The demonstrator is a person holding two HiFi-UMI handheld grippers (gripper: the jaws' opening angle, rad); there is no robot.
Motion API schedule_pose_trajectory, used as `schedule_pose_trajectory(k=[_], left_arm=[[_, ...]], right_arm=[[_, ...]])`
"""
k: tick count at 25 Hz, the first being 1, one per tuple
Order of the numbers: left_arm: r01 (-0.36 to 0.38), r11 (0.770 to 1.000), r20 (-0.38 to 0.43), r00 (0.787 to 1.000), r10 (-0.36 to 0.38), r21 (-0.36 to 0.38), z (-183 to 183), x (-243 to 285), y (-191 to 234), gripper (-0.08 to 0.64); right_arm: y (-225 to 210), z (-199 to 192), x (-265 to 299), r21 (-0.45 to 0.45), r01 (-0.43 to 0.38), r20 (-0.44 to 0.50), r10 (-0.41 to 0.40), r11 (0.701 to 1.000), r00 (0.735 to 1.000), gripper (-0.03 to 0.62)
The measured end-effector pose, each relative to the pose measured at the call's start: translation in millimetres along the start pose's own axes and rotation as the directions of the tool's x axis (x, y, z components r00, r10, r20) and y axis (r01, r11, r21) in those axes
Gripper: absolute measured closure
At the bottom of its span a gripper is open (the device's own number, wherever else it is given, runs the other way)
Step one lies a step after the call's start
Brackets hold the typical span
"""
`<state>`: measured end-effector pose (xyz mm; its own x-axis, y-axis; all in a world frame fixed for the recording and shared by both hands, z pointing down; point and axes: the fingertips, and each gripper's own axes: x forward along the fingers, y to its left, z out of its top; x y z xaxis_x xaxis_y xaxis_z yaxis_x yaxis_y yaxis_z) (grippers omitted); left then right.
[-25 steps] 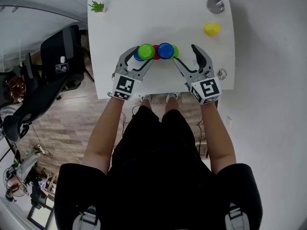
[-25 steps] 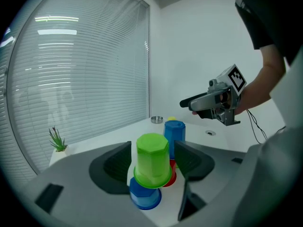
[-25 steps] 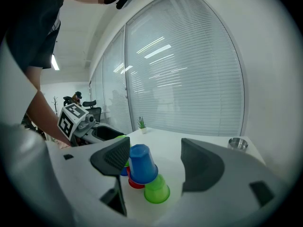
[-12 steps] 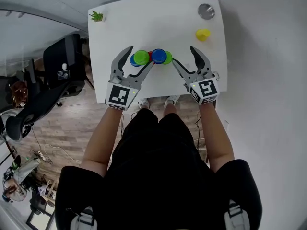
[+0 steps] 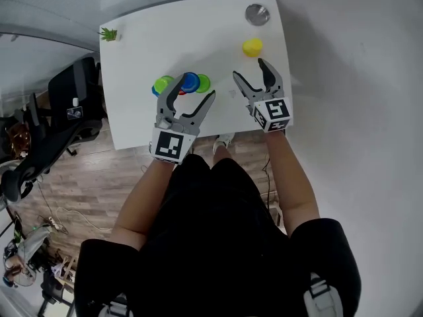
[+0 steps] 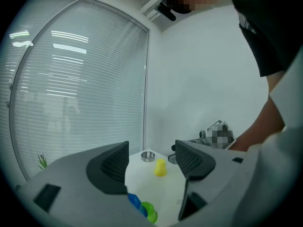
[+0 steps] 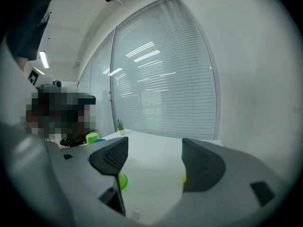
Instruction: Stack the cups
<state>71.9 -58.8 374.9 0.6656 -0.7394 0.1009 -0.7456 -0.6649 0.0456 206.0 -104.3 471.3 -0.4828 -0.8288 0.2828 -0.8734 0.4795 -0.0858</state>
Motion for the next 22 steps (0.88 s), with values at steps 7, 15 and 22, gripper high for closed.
schedule_pose_trajectory(k=[7,15,22], left_arm=[[-0.018,1.0,-0.009,1.0,0.018,0.005,-14,40,-26,0.25],[-0.061,0.998,-0.022,0.998,0.06,-0.018,-28,99,-41,0.265],[-0.086,0.995,-0.053,0.995,0.083,-0.058,-48,133,-41,0.273]], right_arm=[[-48,-35,17,-0.02,0.018,-0.031,-0.019,1.0,0.999,0.245],[-89,-65,42,-0.016,-0.017,-0.065,0.016,1.0,0.998,0.244],[-113,-97,70,0.001,-0.038,-0.123,0.037,0.999,0.992,0.244]])
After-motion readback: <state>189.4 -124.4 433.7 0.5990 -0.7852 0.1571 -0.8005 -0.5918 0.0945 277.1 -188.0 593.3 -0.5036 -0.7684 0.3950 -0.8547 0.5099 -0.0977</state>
